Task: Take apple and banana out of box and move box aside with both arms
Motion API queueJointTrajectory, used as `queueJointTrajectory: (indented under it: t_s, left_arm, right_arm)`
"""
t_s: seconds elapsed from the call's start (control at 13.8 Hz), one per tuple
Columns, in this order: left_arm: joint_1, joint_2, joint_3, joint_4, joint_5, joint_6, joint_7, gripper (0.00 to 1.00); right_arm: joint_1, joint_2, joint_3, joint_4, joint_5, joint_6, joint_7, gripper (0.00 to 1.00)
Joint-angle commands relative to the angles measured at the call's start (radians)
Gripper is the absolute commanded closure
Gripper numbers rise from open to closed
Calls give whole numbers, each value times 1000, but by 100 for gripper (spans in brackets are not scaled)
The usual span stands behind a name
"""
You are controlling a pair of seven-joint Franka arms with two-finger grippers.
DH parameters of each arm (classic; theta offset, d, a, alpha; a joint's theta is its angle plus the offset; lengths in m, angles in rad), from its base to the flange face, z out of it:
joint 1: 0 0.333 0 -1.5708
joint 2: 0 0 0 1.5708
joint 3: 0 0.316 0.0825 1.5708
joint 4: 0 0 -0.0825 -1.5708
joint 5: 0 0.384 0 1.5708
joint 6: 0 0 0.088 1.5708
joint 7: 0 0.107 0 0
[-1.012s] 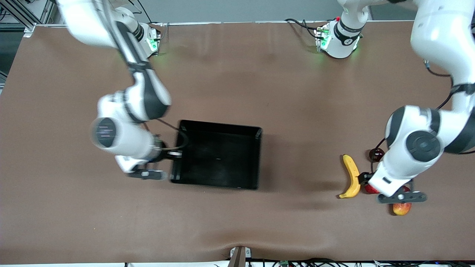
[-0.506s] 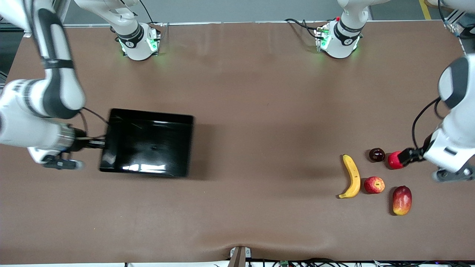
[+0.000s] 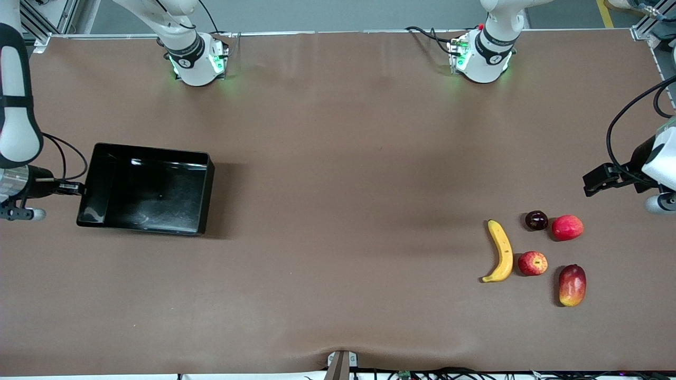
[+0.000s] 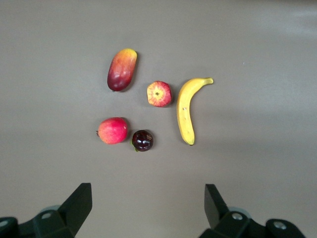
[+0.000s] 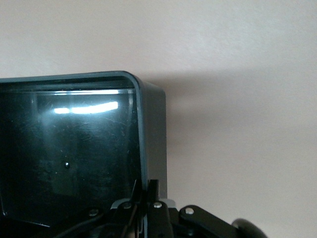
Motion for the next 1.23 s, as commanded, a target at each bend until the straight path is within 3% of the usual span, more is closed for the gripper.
queueJointTrajectory:
  t_s: [0.0, 0.29, 0.36, 0.43, 0.65, 1.01, 1.16]
  left_arm:
    - [19, -23, -8, -21, -31, -3, 22, 0]
    - [15, -41, -32, -29, -31, -5, -1, 0]
    - [15, -47, -34, -35, -31, -5, -1, 0]
    - [13, -54, -34, -37, -31, -6, -1, 0]
    - [9, -57, -54, -32, -19, -17, -1, 0]
    - [9, -90, -57, -29, -17, -32, 5, 0]
    - [10, -98, -57, -27, -19, -58, 14, 0]
  right_arm:
    - [-34, 16, 27, -63, -4, 103, -54, 100]
    - [-54, 58, 29, -58, 6, 116, -91, 100]
    - [-54, 59, 29, -55, 6, 116, -91, 67]
    - [-54, 63, 30, -49, 6, 114, -86, 1]
    - [-37, 61, 32, 64, 6, 6, -91, 0]
    - [50, 72, 72, 459, -18, -281, -83, 0]
    - [127, 69, 70, 553, -41, -363, -45, 0]
